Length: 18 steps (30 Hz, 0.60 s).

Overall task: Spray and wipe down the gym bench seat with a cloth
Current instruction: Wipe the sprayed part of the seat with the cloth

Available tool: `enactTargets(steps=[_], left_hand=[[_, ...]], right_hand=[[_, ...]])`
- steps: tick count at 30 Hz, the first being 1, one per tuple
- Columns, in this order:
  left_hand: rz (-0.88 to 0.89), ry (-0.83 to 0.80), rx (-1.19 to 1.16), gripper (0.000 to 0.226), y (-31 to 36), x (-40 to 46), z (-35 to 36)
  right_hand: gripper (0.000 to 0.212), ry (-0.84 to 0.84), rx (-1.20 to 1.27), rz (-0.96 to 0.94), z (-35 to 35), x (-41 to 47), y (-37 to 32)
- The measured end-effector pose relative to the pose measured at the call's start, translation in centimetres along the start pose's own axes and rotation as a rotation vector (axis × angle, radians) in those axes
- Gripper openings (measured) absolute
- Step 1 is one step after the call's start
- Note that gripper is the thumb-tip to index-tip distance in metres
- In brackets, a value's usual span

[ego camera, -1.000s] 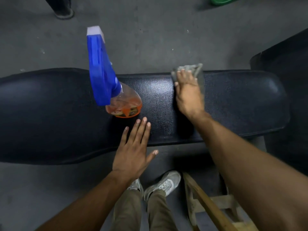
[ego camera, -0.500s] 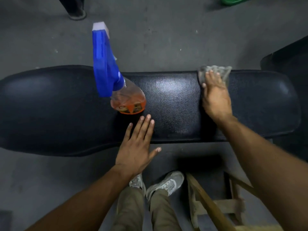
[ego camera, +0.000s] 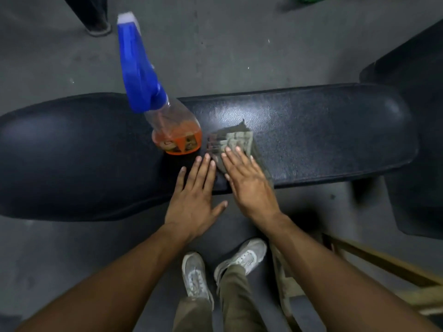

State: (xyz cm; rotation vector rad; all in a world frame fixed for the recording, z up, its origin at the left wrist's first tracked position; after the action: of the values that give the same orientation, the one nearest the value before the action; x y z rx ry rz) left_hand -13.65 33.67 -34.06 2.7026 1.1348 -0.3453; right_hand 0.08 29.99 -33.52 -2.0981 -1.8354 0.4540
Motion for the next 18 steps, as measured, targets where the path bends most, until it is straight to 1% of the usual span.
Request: enactTargets(steps=[2,4,6,8,10,13,16,18], left_hand=[[0.01,0.002,-0.032,0.099,0.0,-0.1,0.0],[0.018,0.004,-0.063,0.099,0.0,0.0,-0.1],[0.036,-0.003,-0.116,0.098,-0.3,-0.2,-0.3],[0.072,-0.01,-0.18,0.098,-0.7,-0.5,-0.5],[0.111,-0.022,-0.229,0.098,-1.3,-1.1,-0.6],[0.119,-0.052,-0.262,0.098,-2.6,-2.5,-0.5],[0.146,-0.087,-0.24,0.097,-3.8,-4.3,-0.3],[0.175,-0.098,-0.22,0.097,-4.2,-5.3,-0.2]], right_hand=[[0.053,0.032,-0.036,0.049,-0.3,-1.5,1.4],[0.053,0.076,-0.005,0.158,-0.9,-2.4,2.4],[0.051,0.138,0.063,0.272,-1.0,-2.6,1.9],[0.051,0.17,0.124,0.32,-0.3,-2.3,0.1],[0.052,0.157,0.151,0.264,0.8,-2.0,-2.5],[0.051,0.11,0.182,0.136,2.1,-2.3,-5.8],[0.048,0.07,0.208,0.092,1.9,-3.1,-6.4],[0.041,0.016,0.28,0.071,0.9,-3.9,-6.0]])
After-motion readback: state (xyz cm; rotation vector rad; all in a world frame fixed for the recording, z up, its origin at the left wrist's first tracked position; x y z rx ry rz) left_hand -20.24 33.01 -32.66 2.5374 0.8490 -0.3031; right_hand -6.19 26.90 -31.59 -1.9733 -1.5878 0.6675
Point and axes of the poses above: each hand's wrist, its own x-axis towards the middle knuckle, its own z-axis out of the palm, y = z × x, the point moved 6 cm from there along x, towards the middle knuckle, and after that the axes turned 2 degrees about -x, right-handed, at the moved point
